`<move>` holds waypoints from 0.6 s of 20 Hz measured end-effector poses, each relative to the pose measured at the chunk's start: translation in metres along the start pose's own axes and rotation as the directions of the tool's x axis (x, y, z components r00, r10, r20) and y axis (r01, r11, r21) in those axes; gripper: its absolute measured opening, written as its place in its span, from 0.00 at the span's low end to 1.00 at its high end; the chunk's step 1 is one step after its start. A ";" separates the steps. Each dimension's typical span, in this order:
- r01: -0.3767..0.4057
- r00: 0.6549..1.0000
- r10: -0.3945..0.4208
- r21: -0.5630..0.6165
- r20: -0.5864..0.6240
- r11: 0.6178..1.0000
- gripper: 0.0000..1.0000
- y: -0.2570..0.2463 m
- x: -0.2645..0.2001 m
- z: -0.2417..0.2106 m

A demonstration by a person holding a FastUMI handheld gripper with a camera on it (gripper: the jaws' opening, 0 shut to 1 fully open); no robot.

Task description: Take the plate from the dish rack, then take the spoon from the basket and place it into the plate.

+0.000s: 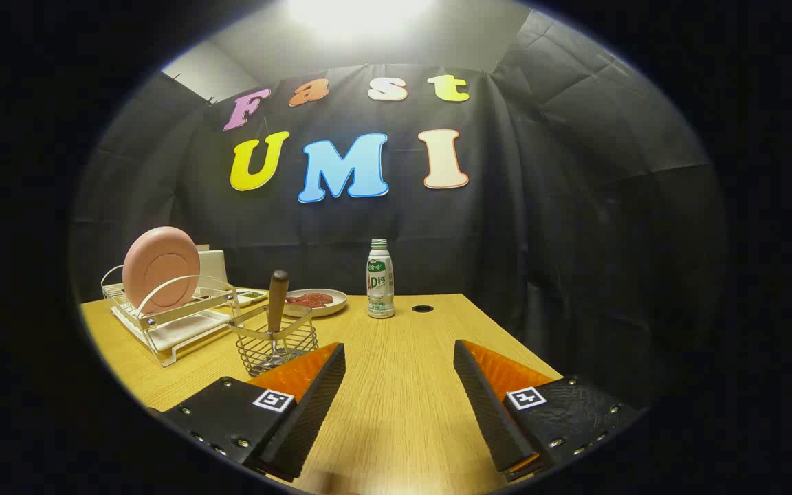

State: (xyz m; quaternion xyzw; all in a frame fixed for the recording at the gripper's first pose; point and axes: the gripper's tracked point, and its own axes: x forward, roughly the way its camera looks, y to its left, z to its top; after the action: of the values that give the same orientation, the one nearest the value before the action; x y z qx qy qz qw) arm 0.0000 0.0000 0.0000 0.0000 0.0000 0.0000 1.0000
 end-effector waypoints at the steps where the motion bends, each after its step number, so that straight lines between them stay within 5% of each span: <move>1: 0.000 1.000 0.000 -0.003 0.002 1.000 0.97 0.001 0.000 0.001; 7: 0.007 1.000 -0.007 0.005 0.005 1.000 0.97 -0.001 0.011 0.001; 12: 0.041 0.999 -0.042 0.056 0.007 0.998 0.97 -0.015 0.073 0.007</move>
State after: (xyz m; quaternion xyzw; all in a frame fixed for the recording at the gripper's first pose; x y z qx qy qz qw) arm 0.0727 -0.0149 0.0072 0.0278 -0.0042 -0.0209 0.9994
